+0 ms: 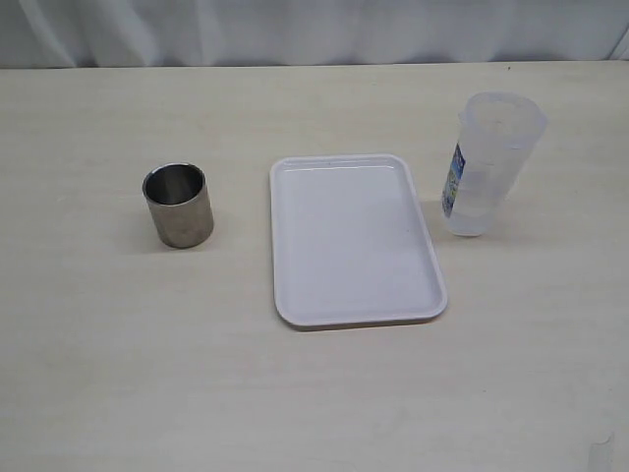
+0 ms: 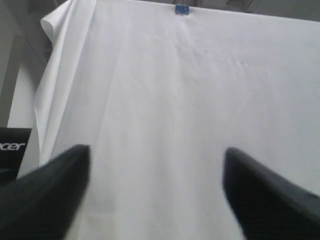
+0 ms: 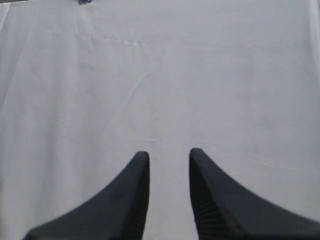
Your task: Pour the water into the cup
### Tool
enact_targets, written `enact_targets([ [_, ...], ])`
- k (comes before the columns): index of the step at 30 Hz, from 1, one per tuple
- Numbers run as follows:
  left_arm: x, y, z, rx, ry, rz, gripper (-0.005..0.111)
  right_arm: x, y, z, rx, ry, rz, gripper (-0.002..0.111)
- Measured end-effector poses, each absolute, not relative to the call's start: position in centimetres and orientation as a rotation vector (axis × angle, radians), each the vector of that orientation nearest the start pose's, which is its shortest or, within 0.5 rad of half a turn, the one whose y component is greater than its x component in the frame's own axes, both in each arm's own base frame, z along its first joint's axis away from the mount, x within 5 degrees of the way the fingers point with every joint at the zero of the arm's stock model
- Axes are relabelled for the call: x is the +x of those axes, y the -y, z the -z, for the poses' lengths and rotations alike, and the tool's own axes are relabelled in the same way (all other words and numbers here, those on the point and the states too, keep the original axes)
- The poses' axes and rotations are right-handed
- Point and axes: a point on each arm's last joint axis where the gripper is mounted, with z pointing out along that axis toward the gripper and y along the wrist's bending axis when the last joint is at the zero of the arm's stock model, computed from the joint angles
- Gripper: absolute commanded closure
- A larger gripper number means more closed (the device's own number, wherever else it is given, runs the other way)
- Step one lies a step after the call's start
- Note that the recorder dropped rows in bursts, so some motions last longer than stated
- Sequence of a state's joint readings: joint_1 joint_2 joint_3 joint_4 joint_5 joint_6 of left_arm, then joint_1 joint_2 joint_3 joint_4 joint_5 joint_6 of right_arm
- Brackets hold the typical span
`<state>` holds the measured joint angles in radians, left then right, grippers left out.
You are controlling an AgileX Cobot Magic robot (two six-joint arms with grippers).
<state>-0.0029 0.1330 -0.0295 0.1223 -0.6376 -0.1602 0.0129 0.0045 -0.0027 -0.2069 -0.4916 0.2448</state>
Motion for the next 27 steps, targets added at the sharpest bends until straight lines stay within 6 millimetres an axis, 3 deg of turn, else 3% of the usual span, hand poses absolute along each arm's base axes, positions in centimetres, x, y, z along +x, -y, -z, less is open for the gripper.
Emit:
enact_targets([
  [4, 7.6, 0.8, -26.4, 0.033, -1.119, 0.114, 0.002, 4.2, -0.9, -25.5, -0.063, -1.004, -0.119, 0.048],
  [17, 15.4, 2.9, -20.1, 0.271, -1.544, 0.243, 0.002, 4.2, -0.9, -25.5, -0.063, -1.004, -0.119, 0.048],
  [27, 21.0, 4.6, -15.1, 0.493, -1.720, 0.376, 0.002, 4.2, -0.9, -25.5, -0.063, -1.004, -0.119, 0.048],
])
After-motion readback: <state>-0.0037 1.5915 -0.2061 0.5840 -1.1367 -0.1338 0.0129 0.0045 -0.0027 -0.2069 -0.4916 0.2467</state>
